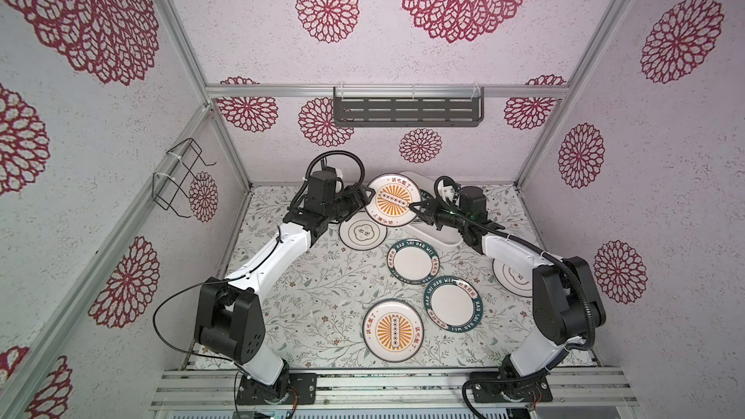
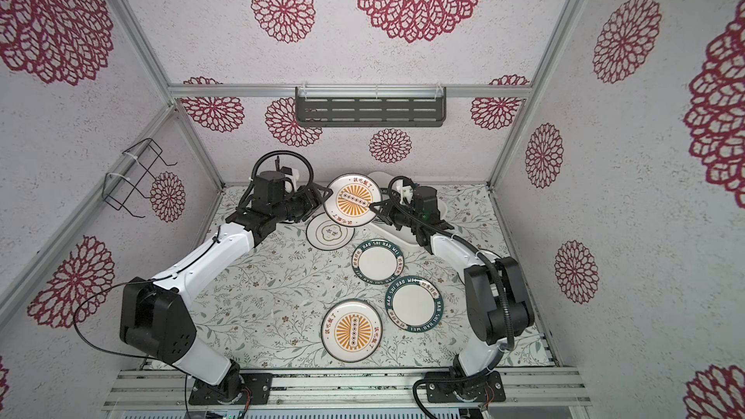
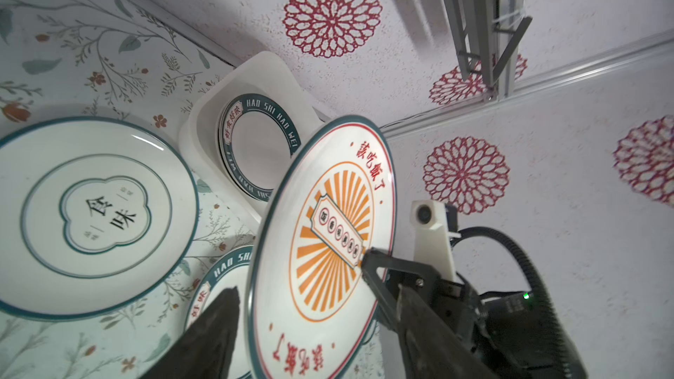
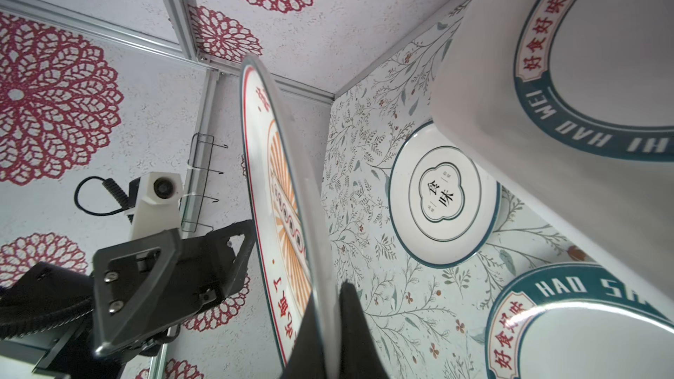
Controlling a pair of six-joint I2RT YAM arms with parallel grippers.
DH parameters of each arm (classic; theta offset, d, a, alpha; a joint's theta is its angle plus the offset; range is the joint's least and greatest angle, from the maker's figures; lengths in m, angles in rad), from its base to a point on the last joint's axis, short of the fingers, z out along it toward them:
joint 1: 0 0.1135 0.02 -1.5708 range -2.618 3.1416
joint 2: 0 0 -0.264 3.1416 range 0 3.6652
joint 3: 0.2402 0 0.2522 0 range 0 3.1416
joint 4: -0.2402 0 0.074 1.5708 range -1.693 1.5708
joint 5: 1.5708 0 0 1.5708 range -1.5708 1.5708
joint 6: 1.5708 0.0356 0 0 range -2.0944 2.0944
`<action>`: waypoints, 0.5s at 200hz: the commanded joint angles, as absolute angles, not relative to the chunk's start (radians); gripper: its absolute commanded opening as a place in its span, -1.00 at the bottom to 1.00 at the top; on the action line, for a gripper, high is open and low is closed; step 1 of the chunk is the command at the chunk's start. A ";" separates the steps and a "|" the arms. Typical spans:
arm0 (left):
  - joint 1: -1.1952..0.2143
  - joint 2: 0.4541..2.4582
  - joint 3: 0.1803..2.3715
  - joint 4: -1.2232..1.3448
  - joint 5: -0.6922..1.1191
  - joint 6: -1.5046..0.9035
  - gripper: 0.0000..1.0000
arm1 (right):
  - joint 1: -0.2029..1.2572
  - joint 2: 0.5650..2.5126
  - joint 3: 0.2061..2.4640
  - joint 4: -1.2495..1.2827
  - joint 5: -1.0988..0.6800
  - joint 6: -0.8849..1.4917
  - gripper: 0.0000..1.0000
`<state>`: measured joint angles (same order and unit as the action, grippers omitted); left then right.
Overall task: Place the plates into the plastic bin on the countertop
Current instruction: Place the plate in the plastic bin.
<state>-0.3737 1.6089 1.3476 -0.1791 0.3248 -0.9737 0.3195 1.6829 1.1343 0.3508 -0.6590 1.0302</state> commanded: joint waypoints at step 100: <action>-0.369 1.482 1.368 -0.345 0.096 -0.765 0.94 | 0.220 1.699 1.195 0.175 -0.437 0.932 -1.00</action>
<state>-0.3733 1.4864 1.3457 -0.2932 0.1577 -0.8360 0.2470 1.6886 1.1370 0.1814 -0.5045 0.9768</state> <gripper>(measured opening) 0.972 0.070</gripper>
